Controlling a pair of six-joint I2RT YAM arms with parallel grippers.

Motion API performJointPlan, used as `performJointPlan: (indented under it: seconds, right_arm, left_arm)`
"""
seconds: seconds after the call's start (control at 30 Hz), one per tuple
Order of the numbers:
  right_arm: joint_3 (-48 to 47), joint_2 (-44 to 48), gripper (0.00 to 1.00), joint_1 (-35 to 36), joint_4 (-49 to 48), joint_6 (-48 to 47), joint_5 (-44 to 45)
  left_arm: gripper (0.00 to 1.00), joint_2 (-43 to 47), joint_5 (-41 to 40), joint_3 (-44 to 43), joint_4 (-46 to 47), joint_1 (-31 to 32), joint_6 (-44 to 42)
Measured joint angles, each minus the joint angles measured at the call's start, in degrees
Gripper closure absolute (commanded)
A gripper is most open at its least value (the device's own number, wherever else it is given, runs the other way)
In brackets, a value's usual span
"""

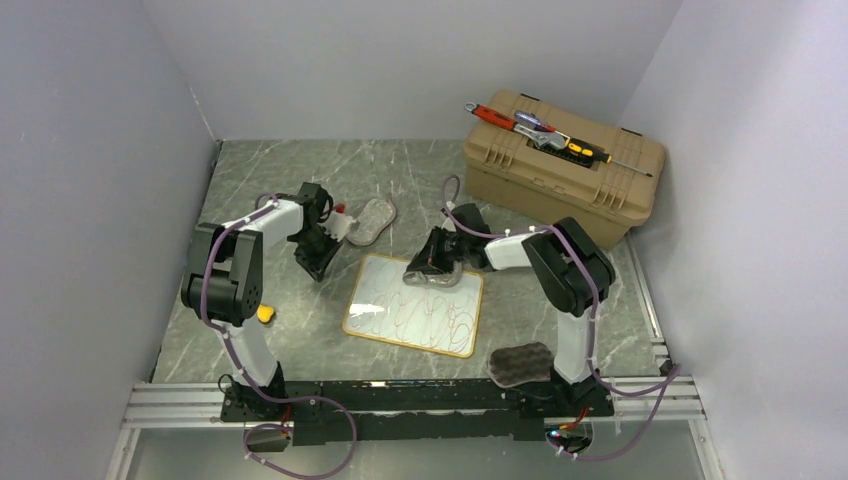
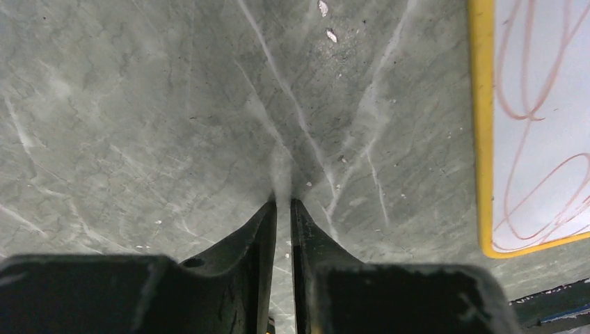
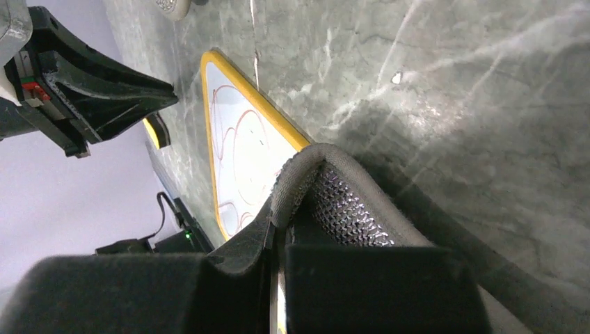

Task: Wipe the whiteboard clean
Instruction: Erase the whiteboard at the center of the board.

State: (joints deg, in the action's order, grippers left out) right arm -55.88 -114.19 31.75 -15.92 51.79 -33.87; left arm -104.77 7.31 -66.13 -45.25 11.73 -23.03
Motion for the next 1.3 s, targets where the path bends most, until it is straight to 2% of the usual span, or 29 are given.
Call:
performJointPlan:
  seconds: [0.17,0.37,0.47,0.73,0.93,1.07,1.1,1.3]
  right_arm:
    - [-0.81,0.28,1.0,0.96,1.66,0.13,2.32]
    - [-7.08,-2.91,1.0,5.29,3.41,1.16,6.73]
    - [-7.13,-2.32,1.0,5.77,4.17,2.03,8.52]
    - [-6.34,5.35,1.0,3.78,12.85,1.14,11.41]
    - [0.04,14.71,1.0,0.02,16.92,-1.16,11.34]
    - [5.49,11.85,1.0,-0.26,16.81,-1.03,11.1]
    - [5.73,10.69,1.0,-0.63,15.26,0.26,8.7]
    - [-0.57,4.11,1.0,1.4,12.04,2.84,6.64]
  left_arm:
    - [0.73,-0.13,2.29,-0.72,-0.24,-0.07,0.52]
    - [0.61,-0.44,12.5,-1.31,-0.07,-0.07,2.25]
    - [0.59,-1.25,15.82,-1.57,-0.35,0.0,2.82]
    - [0.65,-2.67,13.97,-2.8,-0.87,0.85,3.48]
    - [0.69,-2.75,9.68,-3.08,-0.83,2.84,3.45]
    - [0.75,-2.71,9.01,-3.1,-0.85,3.23,3.41]
    - [0.76,-2.73,9.03,-3.13,-0.87,3.23,3.43]
    - [0.86,-2.73,9.18,-3.23,-1.07,3.21,3.23]
